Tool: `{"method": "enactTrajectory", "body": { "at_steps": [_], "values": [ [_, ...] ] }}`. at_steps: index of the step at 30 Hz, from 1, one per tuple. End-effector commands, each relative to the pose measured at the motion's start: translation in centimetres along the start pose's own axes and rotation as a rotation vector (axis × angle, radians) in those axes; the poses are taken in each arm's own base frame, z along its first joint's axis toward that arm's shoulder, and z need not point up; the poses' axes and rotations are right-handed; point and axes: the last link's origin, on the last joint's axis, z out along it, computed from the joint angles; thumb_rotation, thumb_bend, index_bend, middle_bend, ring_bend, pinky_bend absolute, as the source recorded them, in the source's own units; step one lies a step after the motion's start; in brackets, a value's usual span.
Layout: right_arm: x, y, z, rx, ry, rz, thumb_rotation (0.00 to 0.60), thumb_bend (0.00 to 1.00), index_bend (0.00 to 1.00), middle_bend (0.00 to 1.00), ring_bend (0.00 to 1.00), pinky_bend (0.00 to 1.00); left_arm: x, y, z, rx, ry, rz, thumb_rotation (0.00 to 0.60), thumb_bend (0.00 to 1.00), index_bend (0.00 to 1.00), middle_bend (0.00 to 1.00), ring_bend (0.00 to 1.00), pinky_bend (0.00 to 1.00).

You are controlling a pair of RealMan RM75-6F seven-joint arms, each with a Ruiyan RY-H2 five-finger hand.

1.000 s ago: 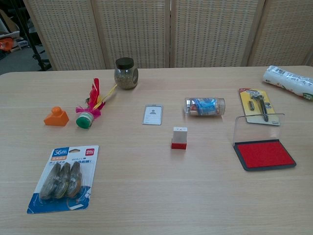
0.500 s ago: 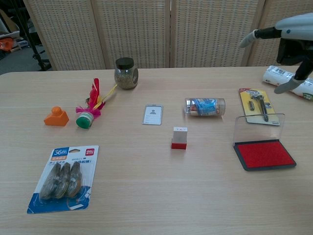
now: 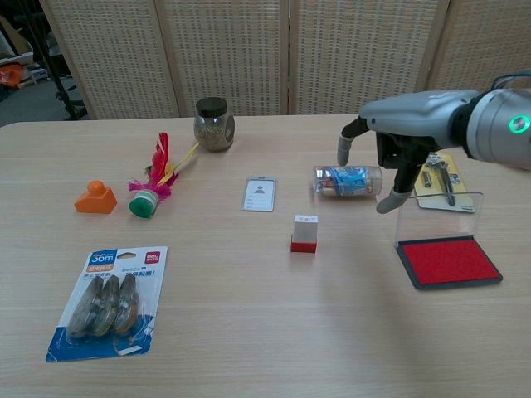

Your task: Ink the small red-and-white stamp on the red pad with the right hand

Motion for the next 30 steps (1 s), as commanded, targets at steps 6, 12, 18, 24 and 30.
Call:
{"method": "enactTrajectory", "body": {
  "at_steps": [6,12,18,24,30],
  "values": [
    [-1.9,-2.9,2.1,-0.055,-0.013,0.008,0.6,0.17,0.35,0.99,0.99,1.0,-0.1,-0.1,0.3,0.005,-0.008,-0.001,0.6,0.0,0.0,0.0,0.0,0.0],
    [-2.4,-3.9,3.3,-0.087,-0.007,0.005,0.6,0.21,0.37,0.99,0.99,1.0,0.0,-0.3,0.4,0.009,-0.008,-0.011,0.6,0.0,0.0,0.0,0.0,0.0],
    [-2.6,-4.8,4.0,-0.1,-0.007,0.036,0.6,0.26,0.4,0.99,0.99,1.0,0.0,-0.4,0.5,0.009,-0.017,-0.014,0.6,0.0,0.0,0.0,0.0,0.0],
    [-3.4,-5.6,4.7,-0.109,-0.015,0.037,0.6,0.26,0.4,0.99,0.99,1.0,0.0,-0.5,0.6,0.016,-0.019,-0.019,0.6,0.0,0.0,0.0,0.0,0.0],
    [-4.2,-5.9,5.3,-0.113,-0.024,0.041,0.6,0.26,0.41,0.99,0.99,1.0,0.0,-0.6,0.6,0.018,-0.019,-0.021,0.6,0.0,0.0,0.0,0.0,0.0]
  ]
}}
